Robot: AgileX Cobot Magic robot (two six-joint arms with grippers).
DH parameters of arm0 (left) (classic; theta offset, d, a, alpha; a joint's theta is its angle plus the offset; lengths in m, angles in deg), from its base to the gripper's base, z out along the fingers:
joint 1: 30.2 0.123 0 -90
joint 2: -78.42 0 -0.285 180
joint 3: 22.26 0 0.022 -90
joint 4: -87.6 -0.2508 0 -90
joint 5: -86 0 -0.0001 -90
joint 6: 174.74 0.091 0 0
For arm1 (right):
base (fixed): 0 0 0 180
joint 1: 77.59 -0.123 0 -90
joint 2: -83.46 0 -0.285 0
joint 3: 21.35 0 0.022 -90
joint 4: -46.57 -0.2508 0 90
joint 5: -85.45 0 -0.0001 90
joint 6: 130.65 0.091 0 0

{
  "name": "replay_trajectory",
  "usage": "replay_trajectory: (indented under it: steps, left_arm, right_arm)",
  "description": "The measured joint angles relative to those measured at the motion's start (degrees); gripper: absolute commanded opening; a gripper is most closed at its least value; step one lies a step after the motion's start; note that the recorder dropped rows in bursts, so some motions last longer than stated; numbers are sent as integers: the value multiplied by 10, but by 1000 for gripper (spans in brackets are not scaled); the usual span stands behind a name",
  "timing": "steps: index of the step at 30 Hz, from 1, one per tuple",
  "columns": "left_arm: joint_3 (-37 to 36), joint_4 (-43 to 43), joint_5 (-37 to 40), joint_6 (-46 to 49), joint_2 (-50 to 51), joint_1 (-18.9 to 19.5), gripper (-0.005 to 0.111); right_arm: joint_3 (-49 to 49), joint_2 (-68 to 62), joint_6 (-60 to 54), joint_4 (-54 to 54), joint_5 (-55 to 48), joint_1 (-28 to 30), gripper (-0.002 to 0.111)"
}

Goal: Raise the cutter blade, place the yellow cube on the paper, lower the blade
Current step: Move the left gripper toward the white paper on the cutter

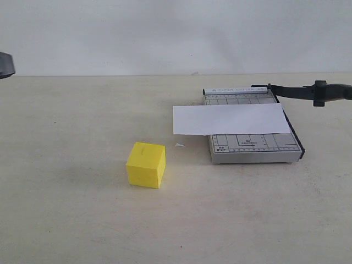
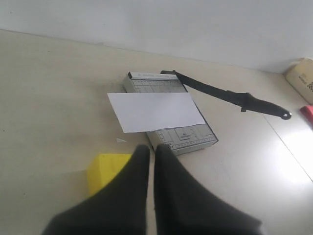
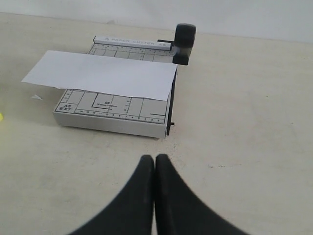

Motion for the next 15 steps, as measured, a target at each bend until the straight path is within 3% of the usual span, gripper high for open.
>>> replay_trajectory:
  steps: [5,12,15]
  left_arm:
    - [34,-23,-150,-8,103,-113,4]
    - [39,-10,-543,-81,213,-322,4]
    - [59,-1,-624,-87,267,-390,4]
  right_arm:
    - [0,0,0,0,-5,0,0]
    - [0,0,0,0,-6,0,0]
    - [0,0,0,0,-6,0,0]
